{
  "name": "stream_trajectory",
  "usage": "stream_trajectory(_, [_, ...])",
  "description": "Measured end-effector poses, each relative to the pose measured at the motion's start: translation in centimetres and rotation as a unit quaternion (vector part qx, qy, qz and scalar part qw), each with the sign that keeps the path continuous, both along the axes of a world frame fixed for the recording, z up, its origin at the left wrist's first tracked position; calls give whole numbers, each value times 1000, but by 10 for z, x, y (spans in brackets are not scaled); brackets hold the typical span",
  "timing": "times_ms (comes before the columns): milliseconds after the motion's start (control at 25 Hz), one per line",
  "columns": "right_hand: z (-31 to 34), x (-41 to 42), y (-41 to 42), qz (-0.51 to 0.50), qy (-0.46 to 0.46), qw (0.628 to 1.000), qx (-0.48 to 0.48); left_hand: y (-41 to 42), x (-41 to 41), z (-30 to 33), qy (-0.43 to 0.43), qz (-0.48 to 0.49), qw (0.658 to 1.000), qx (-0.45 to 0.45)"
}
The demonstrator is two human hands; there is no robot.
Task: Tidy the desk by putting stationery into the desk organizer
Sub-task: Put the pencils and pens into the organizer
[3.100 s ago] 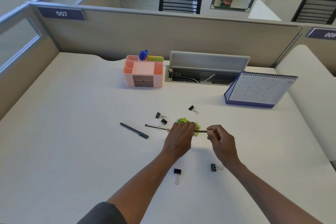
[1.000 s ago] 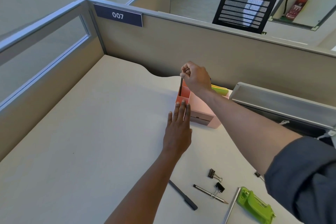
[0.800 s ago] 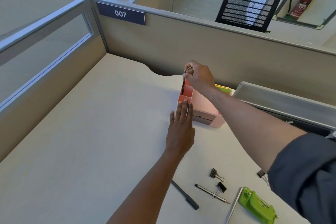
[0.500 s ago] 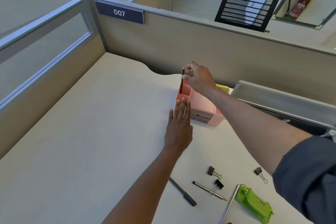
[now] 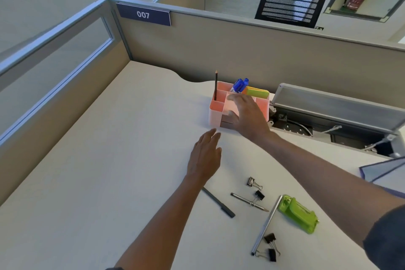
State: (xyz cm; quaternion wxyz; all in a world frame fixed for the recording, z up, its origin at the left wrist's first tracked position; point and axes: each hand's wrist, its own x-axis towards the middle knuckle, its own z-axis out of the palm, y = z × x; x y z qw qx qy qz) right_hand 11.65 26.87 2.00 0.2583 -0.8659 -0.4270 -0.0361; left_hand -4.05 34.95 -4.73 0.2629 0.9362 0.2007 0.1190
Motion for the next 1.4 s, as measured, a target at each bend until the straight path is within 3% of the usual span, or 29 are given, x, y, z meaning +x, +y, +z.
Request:
stream_trajectory(560, [-84,-138,-166,-5,64,998,9,-89,-118,-21,-86,-21,994,-57])
stream_trajectory(920, [-96,-187,-253,-45,47,998,9,-165,-144,-26,8,-63,994,-89])
stream_trajectory(1400, [-103,-203,-292,-34,85,996,-15,-195,-137,-22,91,-11,996,-21])
